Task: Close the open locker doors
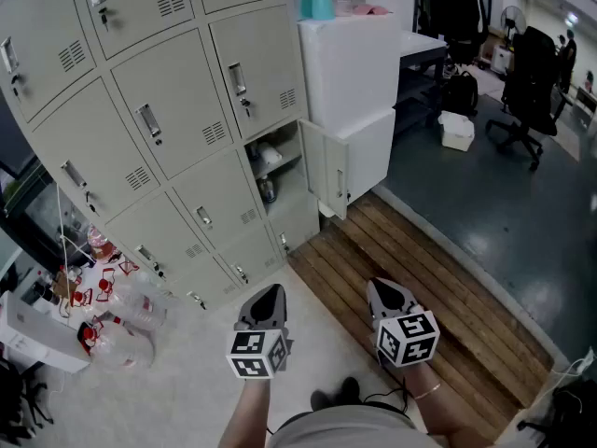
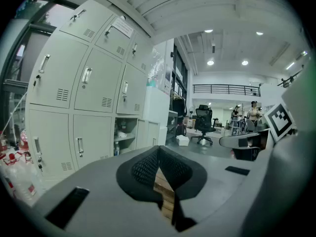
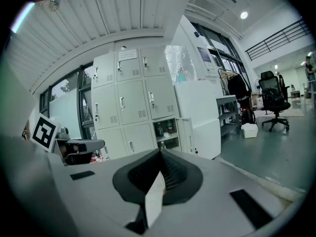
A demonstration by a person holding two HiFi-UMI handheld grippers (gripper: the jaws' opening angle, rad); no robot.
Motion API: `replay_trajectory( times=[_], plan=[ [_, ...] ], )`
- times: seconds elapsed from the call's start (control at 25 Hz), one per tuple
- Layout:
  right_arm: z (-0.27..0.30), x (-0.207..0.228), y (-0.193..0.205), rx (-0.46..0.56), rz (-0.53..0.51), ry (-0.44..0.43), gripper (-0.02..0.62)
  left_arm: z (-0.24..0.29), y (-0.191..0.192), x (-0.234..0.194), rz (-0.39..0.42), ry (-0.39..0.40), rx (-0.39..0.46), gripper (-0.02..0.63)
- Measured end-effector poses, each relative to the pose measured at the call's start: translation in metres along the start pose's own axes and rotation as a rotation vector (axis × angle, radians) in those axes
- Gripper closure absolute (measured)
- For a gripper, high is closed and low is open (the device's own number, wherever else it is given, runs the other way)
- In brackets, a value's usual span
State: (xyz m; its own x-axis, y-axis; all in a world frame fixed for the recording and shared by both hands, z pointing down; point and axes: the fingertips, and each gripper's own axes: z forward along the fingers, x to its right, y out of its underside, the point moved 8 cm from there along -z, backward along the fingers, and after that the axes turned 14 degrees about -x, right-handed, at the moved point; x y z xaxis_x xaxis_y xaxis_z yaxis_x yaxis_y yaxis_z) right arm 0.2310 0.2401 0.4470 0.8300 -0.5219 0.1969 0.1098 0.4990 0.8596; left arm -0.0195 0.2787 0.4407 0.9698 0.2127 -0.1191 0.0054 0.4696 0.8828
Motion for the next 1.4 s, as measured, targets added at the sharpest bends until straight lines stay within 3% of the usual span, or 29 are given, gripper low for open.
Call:
replay_trajectory(
  times=[0.52,0.72,0.92,1.12,1.4],
  plan=[
    [0.011,0.014,-0.008,0.050,-0.006,-0.100,0.591,0.018,-0.005,0.013,0.001,-0.024,-0.007,0.585],
    [0.020,0.030,-0.014,0.055,0.065,-0.143,0.592,0.028,-0.007,0.019,0.004,-0.038,-0.016,0.586],
    [0.039,0.044,-0.021,0.023,0.072,-0.162,0.534,0.044,-0.009,0.014,0.012,-0.054,-0.033,0.584],
    [0.082,0.052,-0.037,0.013,0.126,-0.198,0.520,0.076,-0.021,-0.015,0.004,-0.053,-0.056,0.585],
    [0.174,0.058,-0.088,0.024,0.124,-0.162,0.515,0.144,-0.064,-0.086,0.010,-0.034,-0.026,0.586]
  ],
)
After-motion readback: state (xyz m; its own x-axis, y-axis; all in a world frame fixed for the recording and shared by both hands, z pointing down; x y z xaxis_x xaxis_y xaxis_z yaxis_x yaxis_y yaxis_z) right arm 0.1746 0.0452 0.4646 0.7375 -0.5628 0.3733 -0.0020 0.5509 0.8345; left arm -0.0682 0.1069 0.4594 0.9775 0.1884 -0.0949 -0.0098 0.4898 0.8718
